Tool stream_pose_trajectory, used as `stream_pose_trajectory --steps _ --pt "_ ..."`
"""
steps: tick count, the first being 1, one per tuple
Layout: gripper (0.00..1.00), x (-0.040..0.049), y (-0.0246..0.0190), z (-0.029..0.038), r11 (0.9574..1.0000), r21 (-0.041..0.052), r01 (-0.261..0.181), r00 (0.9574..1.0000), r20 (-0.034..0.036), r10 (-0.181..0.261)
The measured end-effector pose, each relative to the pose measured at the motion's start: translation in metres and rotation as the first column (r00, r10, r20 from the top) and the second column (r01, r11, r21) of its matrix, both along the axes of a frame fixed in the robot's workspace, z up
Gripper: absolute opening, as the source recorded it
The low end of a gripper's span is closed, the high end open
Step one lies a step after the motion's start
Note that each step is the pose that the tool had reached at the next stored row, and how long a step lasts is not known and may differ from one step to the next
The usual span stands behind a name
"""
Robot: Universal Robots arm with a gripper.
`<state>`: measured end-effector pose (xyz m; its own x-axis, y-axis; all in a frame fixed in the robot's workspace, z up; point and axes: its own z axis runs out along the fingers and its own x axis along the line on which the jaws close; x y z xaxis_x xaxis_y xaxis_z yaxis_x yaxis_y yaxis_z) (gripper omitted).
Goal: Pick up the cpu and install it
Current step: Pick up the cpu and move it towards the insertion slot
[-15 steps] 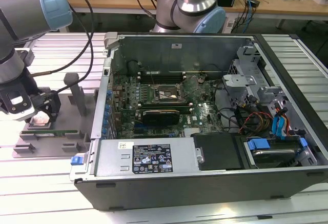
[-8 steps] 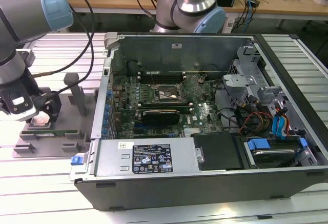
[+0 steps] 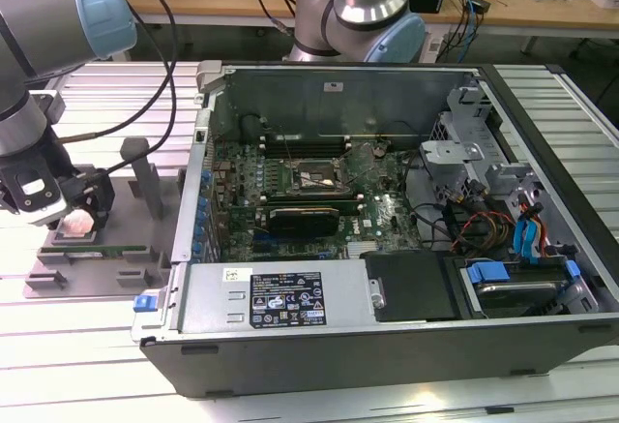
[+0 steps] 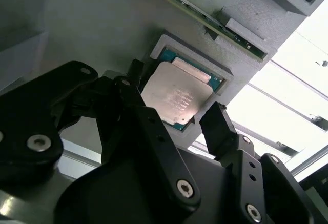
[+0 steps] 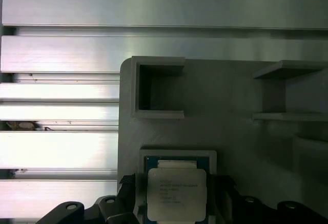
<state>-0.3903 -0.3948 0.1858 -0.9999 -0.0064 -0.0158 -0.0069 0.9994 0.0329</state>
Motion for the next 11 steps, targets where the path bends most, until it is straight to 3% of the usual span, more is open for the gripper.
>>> stream_pose_trajectory --steps 11 --pt "0.72 0.0000 0.0000 -0.0021 1.0000 0.0000 0.000 1.0000 0.0000 0.000"
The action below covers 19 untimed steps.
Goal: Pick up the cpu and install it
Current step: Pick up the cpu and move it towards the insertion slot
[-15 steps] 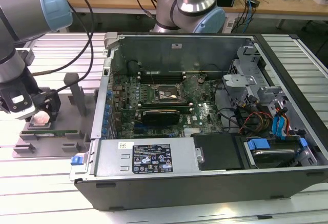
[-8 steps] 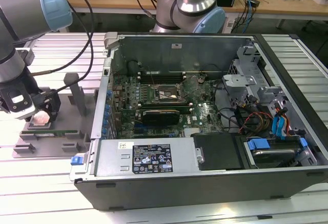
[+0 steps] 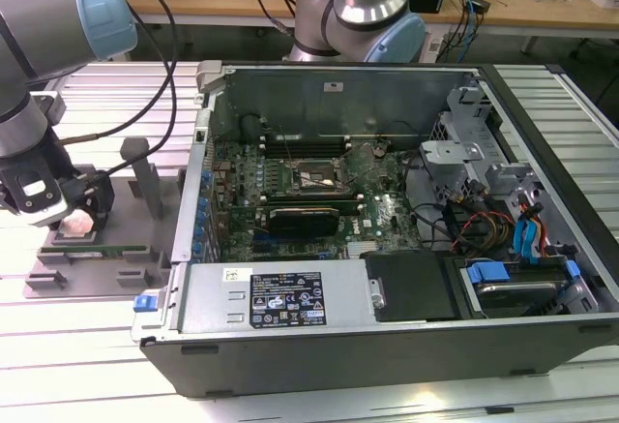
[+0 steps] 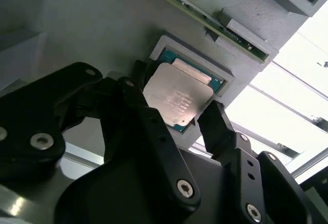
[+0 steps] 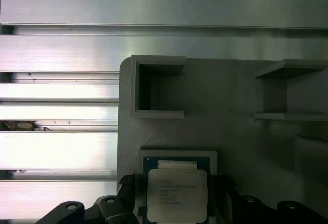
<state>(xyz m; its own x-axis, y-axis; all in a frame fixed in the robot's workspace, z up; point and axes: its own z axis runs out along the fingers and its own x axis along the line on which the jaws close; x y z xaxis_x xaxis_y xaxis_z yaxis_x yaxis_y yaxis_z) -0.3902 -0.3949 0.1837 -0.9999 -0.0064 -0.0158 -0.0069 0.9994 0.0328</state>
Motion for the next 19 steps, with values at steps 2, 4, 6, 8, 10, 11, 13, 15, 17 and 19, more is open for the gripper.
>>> stream_pose_trajectory --steps 2,4,6,8,10,11,13,15,17,19 --pt "0.64 0.0000 0.0000 -0.0001 1.0000 0.0000 0.000 1.0000 0.0000 0.000" --pt "0.64 0.0000 0.0000 -0.0001 1.0000 0.0000 0.000 1.0000 0.0000 0.000" --pt "0.64 0.0000 0.0000 -0.0002 1.0000 0.0000 0.000 1.0000 0.0000 0.000" --pt "0.64 0.0000 0.0000 -0.0001 1.0000 0.0001 0.000 1.0000 0.0003 0.000" --pt "0.64 0.0000 0.0000 0.0002 1.0000 0.0001 0.000 1.0000 0.0001 0.000" --pt "0.64 0.0000 0.0000 0.0005 1.0000 0.0000 0.000 1.0000 0.0001 0.000" --pt "0.64 0.0000 0.0000 0.0007 1.0000 0.0000 0.000 1.0000 0.0001 0.000" --pt "0.64 0.0000 0.0000 0.0008 1.0000 0.0000 0.000 1.0000 0.0000 0.000" --pt "0.64 0.0001 0.0000 0.0007 1.0000 0.0000 0.000 1.0000 0.0000 0.000" --pt "0.64 0.0001 0.0000 0.0009 1.0000 0.0001 0.000 1.0000 0.0001 0.000"
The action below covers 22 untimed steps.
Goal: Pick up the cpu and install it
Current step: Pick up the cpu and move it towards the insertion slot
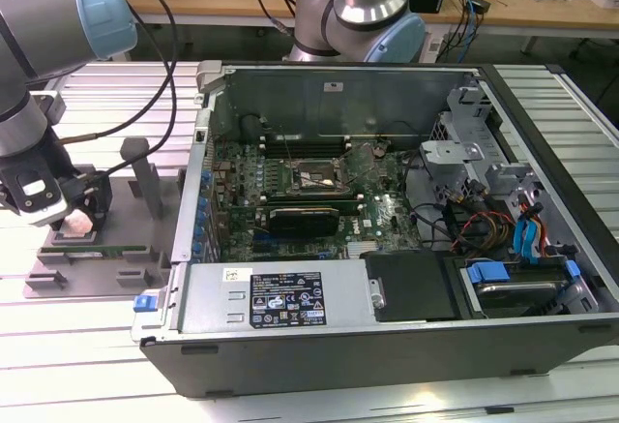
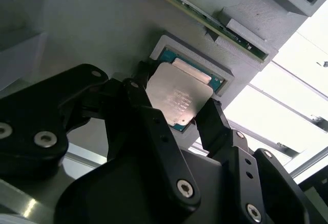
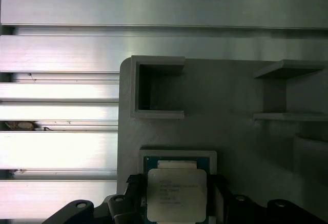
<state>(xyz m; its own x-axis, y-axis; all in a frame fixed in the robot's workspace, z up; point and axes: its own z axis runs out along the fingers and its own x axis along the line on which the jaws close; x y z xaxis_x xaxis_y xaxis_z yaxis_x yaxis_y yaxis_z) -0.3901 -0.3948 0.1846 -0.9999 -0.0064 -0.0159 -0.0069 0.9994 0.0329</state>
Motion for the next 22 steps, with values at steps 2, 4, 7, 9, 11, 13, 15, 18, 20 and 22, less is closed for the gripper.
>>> stream_pose_trajectory --steps 2,4,7,9,11,13,15,18,20,22 --pt "0.64 0.0000 0.0000 0.0002 1.0000 0.0000 0.000 1.0000 -0.0001 0.000" --pt "0.62 0.0000 0.0000 0.0003 1.0000 -0.0001 0.000 1.0000 -0.0001 0.000" --pt "0.55 0.0000 0.0000 0.0004 1.0000 0.0000 0.000 1.0000 0.0000 0.000" --pt "0.55 0.0000 0.0000 0.0005 1.0000 -0.0001 0.000 1.0000 -0.0001 0.000" --pt "0.55 0.0000 0.0000 0.0006 1.0000 -0.0001 0.000 1.0000 0.0000 0.000" --pt "0.55 -0.0001 -0.0001 0.0024 1.0000 -0.0003 0.000 1.0000 -0.0004 0.000" --pt "0.55 0.0000 0.0000 0.0054 1.0000 -0.0001 0.000 1.0000 -0.0001 0.000" --pt "0.55 -0.0001 0.0000 0.0102 1.0000 -0.0002 0.000 1.0000 -0.0002 0.000" --pt "0.55 0.0000 0.0000 0.0157 1.0000 -0.0001 0.000 1.0000 -0.0001 0.000" --pt "0.55 0.0000 0.0000 0.0253 1.0000 -0.0001 0.000 1.0000 -0.0001 0.000"
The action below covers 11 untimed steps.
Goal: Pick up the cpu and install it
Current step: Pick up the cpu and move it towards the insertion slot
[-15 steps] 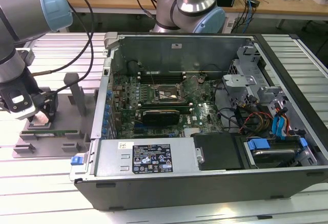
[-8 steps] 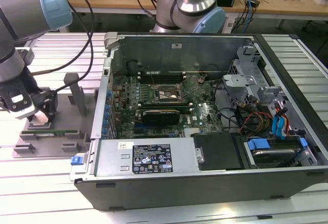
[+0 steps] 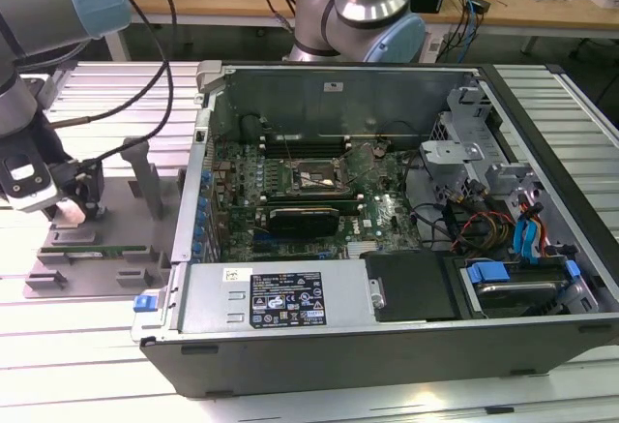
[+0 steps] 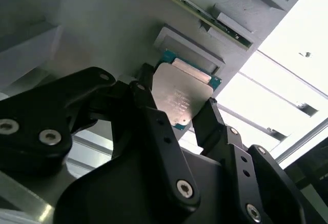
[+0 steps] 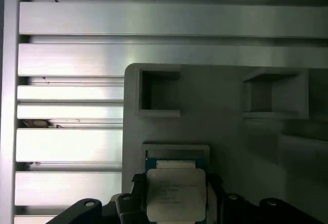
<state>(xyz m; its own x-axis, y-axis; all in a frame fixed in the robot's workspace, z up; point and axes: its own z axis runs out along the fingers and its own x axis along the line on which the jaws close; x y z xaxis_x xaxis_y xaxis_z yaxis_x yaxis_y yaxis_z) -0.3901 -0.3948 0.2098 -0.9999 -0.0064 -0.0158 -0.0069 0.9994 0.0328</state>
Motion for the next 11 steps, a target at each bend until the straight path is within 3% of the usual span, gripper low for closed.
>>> stream_pose_trajectory --steps 5,11 --pt "0.55 0.0000 0.0000 0.0192 1.0000 0.0000 0.000 1.0000 0.0000 0.000" --pt "0.55 0.0000 0.0000 0.0200 1.0000 0.0000 0.000 1.0000 0.0000 0.000"
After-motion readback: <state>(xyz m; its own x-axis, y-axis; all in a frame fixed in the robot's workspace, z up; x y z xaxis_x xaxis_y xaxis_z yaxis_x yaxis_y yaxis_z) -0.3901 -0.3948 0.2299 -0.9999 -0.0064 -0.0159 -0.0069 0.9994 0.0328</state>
